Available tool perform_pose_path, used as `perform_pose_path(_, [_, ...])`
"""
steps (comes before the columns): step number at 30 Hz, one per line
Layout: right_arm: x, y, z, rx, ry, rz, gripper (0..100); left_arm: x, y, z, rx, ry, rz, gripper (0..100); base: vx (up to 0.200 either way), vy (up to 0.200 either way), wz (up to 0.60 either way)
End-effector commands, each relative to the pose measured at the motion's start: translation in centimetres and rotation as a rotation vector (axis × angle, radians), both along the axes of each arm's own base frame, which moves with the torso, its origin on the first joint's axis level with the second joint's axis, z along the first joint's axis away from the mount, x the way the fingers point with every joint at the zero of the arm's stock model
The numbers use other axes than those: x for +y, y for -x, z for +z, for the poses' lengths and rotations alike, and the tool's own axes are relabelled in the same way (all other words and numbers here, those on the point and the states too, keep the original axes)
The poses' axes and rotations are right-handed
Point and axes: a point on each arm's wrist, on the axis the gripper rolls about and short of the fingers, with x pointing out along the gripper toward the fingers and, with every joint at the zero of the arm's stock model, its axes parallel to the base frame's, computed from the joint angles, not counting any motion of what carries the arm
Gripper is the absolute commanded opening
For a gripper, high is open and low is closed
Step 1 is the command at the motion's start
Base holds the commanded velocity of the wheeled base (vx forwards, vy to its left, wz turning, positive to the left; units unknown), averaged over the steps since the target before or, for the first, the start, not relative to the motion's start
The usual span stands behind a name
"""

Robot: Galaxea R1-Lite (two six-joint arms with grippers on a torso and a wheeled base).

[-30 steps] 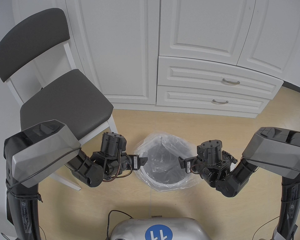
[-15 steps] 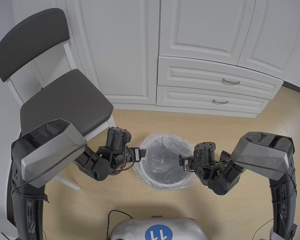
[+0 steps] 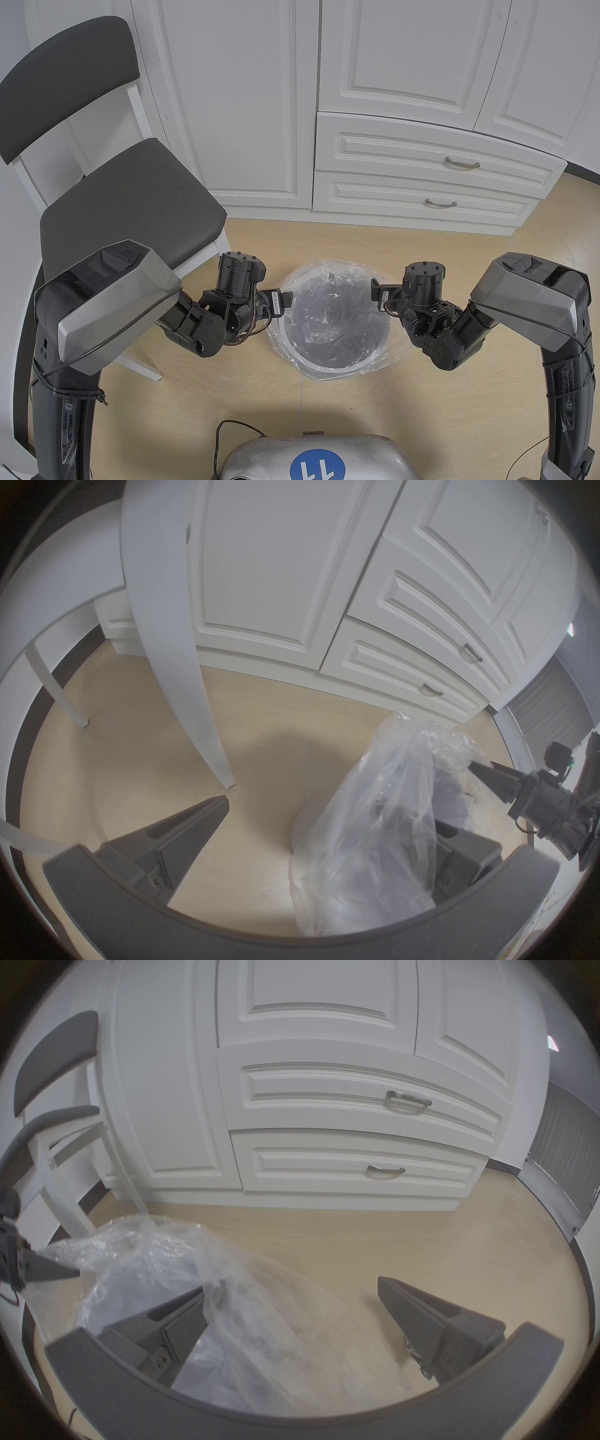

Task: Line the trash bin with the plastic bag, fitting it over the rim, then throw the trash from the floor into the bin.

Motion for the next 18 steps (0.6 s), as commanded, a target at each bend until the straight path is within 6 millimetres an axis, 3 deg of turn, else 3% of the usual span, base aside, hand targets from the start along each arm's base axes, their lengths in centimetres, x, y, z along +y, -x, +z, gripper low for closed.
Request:
perform_pose_path(1, [-0.2,-0.8,0.6,-0.033,-0.030,-0.013,100,-0.2,-0.5,-0.3,-0.005,0.013,0.024,100,0.000,0.000,0.00])
perform_pose_path(10, [-0.7,-2.8,-0.7,-0.049,-0.084,-0.044,100,0.2,-2.1,-0.6,-0.037,0.026,0.098,100,0.000,0.000,0.00])
perform_pose_path(18, [-0.5,-3.1,-0.6,-0.064,-0.117,-0.045,100,0.3,-2.5,-0.7,-0.040,0.040,0.112,100,0.000,0.000,0.00])
